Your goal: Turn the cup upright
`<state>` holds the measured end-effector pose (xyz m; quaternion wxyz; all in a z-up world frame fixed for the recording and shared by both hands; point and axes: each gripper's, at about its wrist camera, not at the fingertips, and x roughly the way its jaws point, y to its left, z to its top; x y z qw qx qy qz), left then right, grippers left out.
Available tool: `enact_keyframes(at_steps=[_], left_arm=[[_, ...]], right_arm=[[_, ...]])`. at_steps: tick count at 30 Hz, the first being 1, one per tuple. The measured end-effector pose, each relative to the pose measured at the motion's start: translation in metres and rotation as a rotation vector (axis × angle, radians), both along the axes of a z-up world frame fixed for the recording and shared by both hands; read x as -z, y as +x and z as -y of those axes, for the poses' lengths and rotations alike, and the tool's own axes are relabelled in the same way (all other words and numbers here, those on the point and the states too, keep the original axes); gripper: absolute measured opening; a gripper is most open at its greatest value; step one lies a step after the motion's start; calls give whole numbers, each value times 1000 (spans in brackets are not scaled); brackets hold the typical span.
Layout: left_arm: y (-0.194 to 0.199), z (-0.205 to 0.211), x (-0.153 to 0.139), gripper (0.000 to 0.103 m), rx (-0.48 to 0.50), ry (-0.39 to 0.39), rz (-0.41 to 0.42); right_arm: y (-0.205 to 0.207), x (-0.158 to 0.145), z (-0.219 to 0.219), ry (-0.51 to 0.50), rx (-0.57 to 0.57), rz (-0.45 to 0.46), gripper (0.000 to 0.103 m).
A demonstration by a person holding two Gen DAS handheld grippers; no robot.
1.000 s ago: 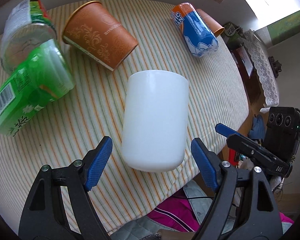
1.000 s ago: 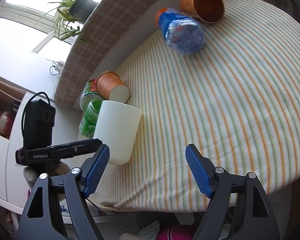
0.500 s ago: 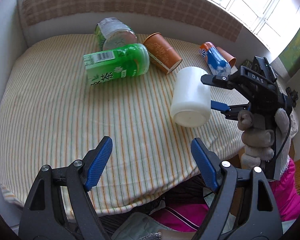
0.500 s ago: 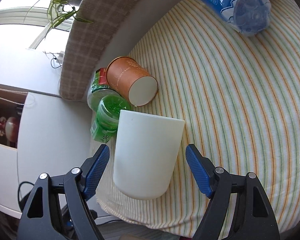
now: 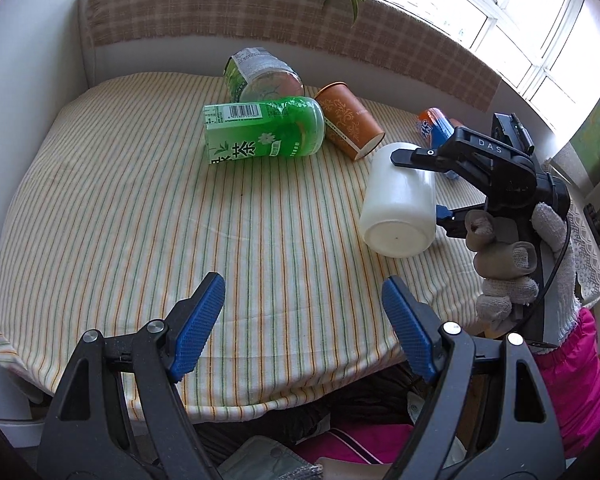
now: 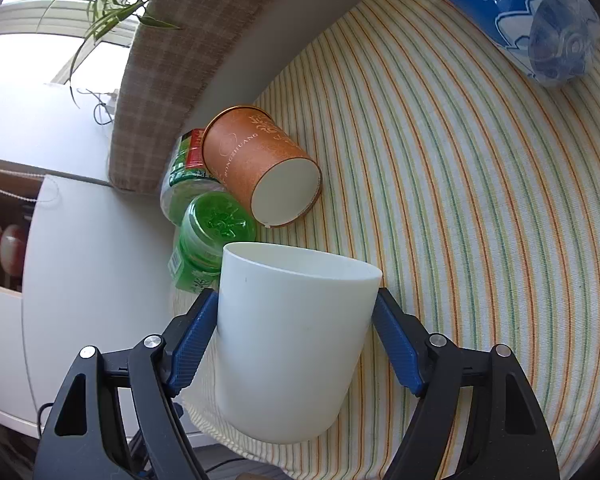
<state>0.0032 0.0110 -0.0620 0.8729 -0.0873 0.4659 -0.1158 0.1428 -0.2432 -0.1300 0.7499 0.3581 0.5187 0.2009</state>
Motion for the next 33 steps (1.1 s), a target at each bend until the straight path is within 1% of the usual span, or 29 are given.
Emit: enact_keyframes(at_steps=[4,9,12,15,19,26,33], left_arm=[[0,5,2,83,13,1,0],[0,10,-1,83,22,-3,10],[0,11,0,83,19,-9,7],[0,11,-2,83,16,-3,17],[-1,14,-4,83,17,5,27],[-4,18,-9,83,25,15,46],[-6,17,-9,83,19,13,47]], right_arm=[[-6,-13,-3,-72,-26,74,77],[-12,-30,-8,-196,-57,191,77],[-18,-41,-13,-296,-78,275,77],[-25,-50,-20,-419,-98,372,77],[-31,-57,-32,-560,-127,484,77],[-38,-59,-41,-694,-145,611,76],[-46,-57,-49,-738,-161,675,76]])
